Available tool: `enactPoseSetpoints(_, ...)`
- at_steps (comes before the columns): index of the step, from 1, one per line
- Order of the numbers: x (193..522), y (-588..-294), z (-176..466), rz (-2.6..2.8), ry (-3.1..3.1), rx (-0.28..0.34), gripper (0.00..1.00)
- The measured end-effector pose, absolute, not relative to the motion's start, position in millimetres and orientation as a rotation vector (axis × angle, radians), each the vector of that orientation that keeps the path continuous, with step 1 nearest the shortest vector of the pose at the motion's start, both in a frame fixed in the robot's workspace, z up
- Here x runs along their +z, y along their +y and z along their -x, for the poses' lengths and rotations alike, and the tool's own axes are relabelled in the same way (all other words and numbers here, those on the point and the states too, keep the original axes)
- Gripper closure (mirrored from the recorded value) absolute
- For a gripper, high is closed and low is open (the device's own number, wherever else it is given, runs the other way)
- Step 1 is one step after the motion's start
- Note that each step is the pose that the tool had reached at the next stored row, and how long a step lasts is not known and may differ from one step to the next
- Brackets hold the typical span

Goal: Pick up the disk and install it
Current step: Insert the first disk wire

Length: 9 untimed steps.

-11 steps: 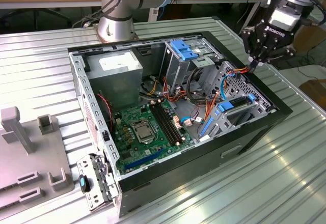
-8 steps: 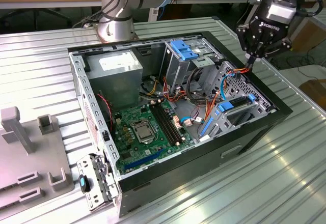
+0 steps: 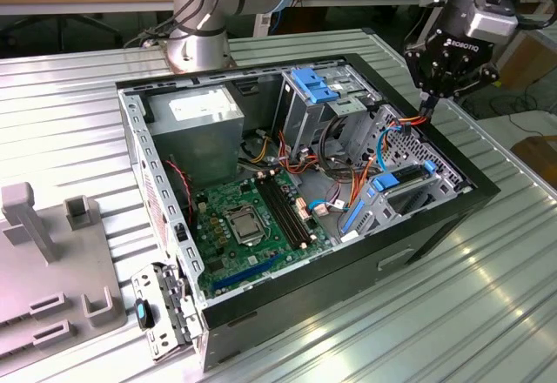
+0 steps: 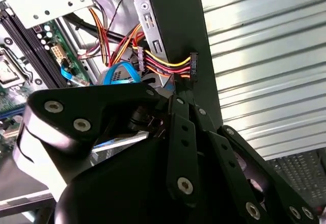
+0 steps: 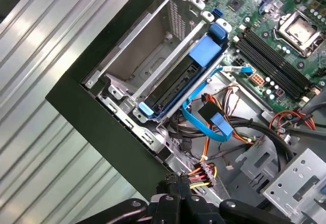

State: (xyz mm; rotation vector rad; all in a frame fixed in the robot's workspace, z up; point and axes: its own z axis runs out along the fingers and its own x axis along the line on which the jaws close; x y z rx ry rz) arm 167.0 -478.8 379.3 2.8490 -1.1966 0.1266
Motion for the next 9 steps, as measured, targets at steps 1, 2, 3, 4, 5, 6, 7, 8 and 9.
enactPoseSetpoints(1,379.4,-478.6,-167.1,-2.860,-1.172,0.127,0.89)
enactPoseSetpoints(2,379.4,-478.4,-167.2,-2.867,-1.155,0.128,0.89)
enactPoseSetpoints(3,379.3,-478.1,-167.3,-2.880,-1.125,0.129,0.89)
enactPoseSetpoints(4,379.3,-477.7,-167.4,-2.891,-1.100,0.129,0.89)
enactPoseSetpoints(5,379.3,-477.3,-167.5,-2.903,-1.069,0.130,0.89)
enactPoseSetpoints(6,379.3,-476.9,-167.6,-2.913,-1.044,0.131,0.89)
enactPoseSetpoints(7,379.4,-476.5,-167.6,-2.926,-1.010,0.132,0.89)
enactPoseSetpoints(8,378.9,-476.0,-167.7,-2.939,-0.974,0.132,0.89)
enactPoseSetpoints(9,378.6,-476.0,-168.1,-2.946,-0.953,0.133,0.89)
